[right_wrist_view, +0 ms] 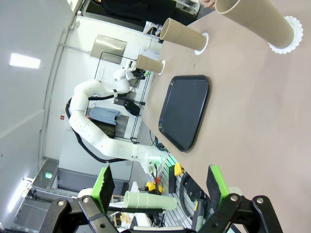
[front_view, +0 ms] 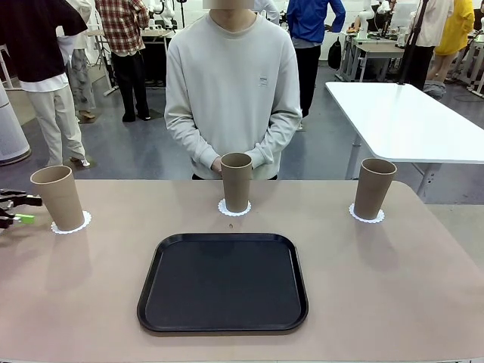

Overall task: Place coasters on the table and set cups on them.
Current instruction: Take one Reusable plastic cup from the Flat Tray and place it on a coaster set by the human.

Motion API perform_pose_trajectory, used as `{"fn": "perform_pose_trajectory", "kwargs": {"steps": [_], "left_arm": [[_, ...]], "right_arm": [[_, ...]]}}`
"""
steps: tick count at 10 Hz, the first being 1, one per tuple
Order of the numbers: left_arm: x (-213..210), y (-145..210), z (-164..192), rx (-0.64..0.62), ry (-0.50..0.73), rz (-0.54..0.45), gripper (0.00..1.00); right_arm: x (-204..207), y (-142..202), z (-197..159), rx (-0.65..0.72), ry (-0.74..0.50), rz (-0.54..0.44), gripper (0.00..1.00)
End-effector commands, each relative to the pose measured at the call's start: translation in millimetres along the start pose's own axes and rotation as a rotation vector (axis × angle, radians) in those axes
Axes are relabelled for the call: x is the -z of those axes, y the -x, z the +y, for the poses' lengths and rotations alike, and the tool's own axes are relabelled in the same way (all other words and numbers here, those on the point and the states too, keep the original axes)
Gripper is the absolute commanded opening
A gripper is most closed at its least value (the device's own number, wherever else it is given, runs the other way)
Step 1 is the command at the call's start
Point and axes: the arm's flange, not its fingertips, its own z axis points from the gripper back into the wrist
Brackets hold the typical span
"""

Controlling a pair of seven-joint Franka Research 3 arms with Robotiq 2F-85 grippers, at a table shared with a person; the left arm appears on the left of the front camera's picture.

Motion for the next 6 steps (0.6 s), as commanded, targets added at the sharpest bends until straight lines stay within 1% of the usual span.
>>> {"fn": "perform_pose_trajectory", "kwargs": {"steps": [1, 2, 3, 4, 5, 6], "left_arm": [[-36.9, -62.7, -29.5, -0.156, -0.041, 0.163, 1.0], [-50.7, -103.0, -50.8, -0.301, -0.125, 0.267, 1.0], [-60.8, -138.2, -67.9, -0.309, -0.196, 0.301, 1.0], [-64.0, -165.2, -80.8, -0.312, -0.23, 0.358, 1.0], [-60.9, -186.0, -87.3, -0.37, -0.242, 0.44, 1.0], [-56.3, -203.1, -94.0, -0.421, -0.223, 0.488, 1.0]], "right_arm": [[0.9, 1.4, -0.6, -0.003, -0.008, -0.004, 1.0], [0.9, 1.4, -0.6, -0.003, -0.008, -0.004, 1.0], [0.9, 1.4, -0.6, -0.003, -0.008, -0.004, 1.0], [0.9, 1.4, -0.6, -0.003, -0.008, -0.004, 1.0], [0.9, 1.4, -0.6, -0.003, -0.008, -0.004, 1.0], [0.9, 1.4, -0.6, -0.003, -0.008, -0.004, 1.0]]}}
